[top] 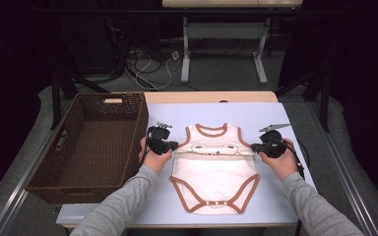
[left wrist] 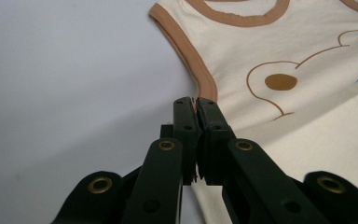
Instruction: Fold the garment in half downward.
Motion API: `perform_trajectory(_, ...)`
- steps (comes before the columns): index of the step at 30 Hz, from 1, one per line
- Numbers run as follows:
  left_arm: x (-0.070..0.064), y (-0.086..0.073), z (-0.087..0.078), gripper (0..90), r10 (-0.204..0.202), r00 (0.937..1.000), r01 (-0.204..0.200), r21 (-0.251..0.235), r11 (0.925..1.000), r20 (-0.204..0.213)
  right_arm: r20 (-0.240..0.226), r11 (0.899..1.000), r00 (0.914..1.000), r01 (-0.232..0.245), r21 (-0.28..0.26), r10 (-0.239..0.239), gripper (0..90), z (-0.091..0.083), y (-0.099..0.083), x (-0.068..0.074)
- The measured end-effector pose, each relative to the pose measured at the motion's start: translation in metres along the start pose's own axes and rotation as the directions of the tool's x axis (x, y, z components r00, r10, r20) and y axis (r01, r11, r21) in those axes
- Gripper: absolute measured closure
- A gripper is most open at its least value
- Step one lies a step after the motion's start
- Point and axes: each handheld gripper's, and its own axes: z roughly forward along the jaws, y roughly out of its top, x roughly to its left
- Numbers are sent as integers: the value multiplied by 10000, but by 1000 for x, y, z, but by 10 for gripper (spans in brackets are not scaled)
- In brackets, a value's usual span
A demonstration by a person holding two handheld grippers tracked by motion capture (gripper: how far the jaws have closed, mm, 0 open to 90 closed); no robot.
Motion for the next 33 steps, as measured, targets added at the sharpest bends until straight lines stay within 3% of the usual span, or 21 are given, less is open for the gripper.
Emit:
perform_trajectory(3, 1, -5, -1, 874, 200, 9998, -201, 120, 9997, 73, 2, 9999, 10000, 85, 98, -85, 883, -1, -5, 1)
perform_trajectory(14, -1, -19, -4, 874, 163, 9994, -169, 175, 9997, 299, -251, 9998, 9995, 170, 117, -167, 882, -9, -14, 6)
perform_trajectory(33, -3, -30, -2, 868, 179, 9989, -194, 337, 9992, 439, -260, 9989, 9993, 284, 378, -274, 879, -3, -22, 8)
